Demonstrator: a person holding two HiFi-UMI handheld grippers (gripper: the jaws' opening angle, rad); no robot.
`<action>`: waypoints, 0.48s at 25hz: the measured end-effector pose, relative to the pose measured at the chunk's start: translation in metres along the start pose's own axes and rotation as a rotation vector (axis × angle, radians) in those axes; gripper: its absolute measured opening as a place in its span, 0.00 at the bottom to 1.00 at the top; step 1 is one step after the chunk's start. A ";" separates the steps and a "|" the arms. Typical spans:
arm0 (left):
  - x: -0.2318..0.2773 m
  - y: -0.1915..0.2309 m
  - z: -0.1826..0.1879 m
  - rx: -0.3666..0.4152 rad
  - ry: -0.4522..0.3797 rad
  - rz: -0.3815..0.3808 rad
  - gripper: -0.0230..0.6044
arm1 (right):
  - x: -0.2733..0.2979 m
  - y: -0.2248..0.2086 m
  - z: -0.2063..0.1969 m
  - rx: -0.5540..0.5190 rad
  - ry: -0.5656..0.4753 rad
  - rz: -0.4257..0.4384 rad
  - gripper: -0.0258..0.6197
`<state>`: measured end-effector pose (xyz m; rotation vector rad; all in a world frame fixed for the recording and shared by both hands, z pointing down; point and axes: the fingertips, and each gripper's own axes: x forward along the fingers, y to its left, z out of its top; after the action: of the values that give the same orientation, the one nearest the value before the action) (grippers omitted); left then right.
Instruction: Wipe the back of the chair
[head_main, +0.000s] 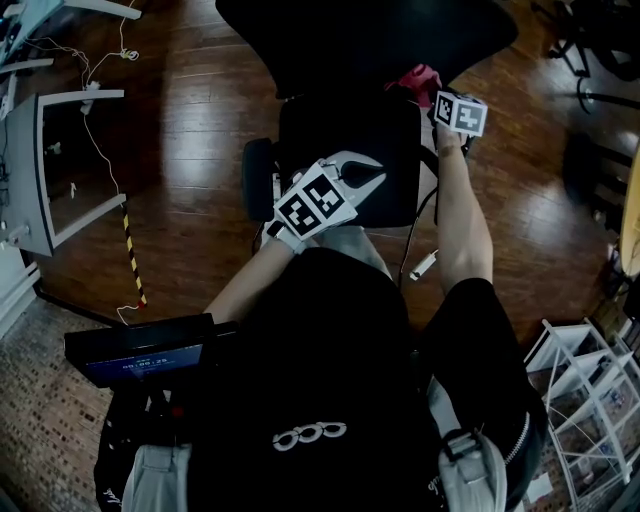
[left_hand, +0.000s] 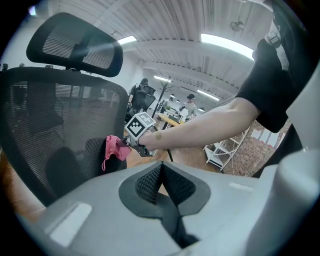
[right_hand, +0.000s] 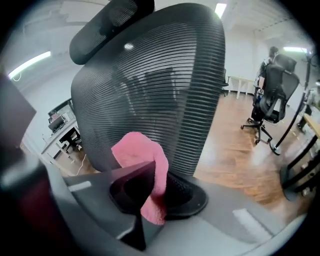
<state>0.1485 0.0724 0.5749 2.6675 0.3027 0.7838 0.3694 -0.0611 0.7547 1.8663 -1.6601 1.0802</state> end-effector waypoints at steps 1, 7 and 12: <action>0.003 -0.002 0.000 0.001 0.003 -0.001 0.02 | -0.002 -0.008 -0.002 0.019 -0.004 -0.008 0.11; 0.009 -0.006 0.002 -0.002 0.015 -0.016 0.02 | -0.019 -0.054 -0.012 0.144 -0.015 -0.097 0.11; 0.016 -0.013 0.000 -0.002 0.017 -0.022 0.02 | -0.039 -0.096 -0.026 0.192 -0.008 -0.221 0.11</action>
<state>0.1606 0.0893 0.5779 2.6529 0.3345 0.7998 0.4553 0.0022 0.7583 2.1188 -1.3543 1.1721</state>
